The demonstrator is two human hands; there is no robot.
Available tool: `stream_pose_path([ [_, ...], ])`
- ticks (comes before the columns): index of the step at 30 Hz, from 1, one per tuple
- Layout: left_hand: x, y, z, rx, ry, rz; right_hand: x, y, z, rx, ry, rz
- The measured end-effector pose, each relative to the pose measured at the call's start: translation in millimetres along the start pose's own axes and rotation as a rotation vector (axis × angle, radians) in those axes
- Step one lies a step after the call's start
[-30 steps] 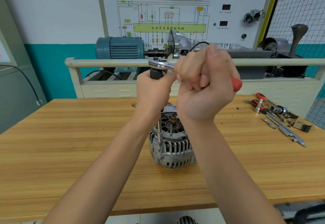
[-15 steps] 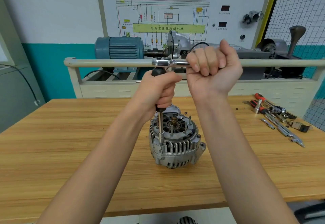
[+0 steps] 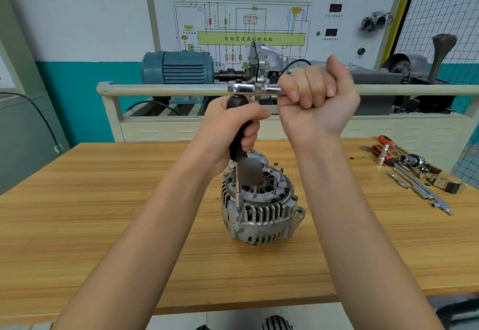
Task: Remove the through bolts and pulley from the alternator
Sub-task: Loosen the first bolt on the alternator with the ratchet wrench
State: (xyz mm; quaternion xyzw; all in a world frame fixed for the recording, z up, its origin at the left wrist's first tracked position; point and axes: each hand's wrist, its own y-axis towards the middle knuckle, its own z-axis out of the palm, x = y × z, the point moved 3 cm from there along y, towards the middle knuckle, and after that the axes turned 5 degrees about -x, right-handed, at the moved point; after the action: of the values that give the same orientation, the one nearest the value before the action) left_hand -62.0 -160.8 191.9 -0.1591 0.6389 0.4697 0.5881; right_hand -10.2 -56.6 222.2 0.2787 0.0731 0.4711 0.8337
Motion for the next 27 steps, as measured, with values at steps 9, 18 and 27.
stream_pose_path([
  [9, 2, 5, 9, -0.012, -0.021, -0.028, 4, -6, -3, -0.012, -0.027, -0.089],
  [18, 5, 3, 13, -0.334, 0.083, 0.091, -9, -36, 21, 0.267, -0.360, -0.501],
  [27, 1, 2, 6, 0.254, 0.013, -0.108, 1, 14, -12, -0.066, 0.218, 0.150],
])
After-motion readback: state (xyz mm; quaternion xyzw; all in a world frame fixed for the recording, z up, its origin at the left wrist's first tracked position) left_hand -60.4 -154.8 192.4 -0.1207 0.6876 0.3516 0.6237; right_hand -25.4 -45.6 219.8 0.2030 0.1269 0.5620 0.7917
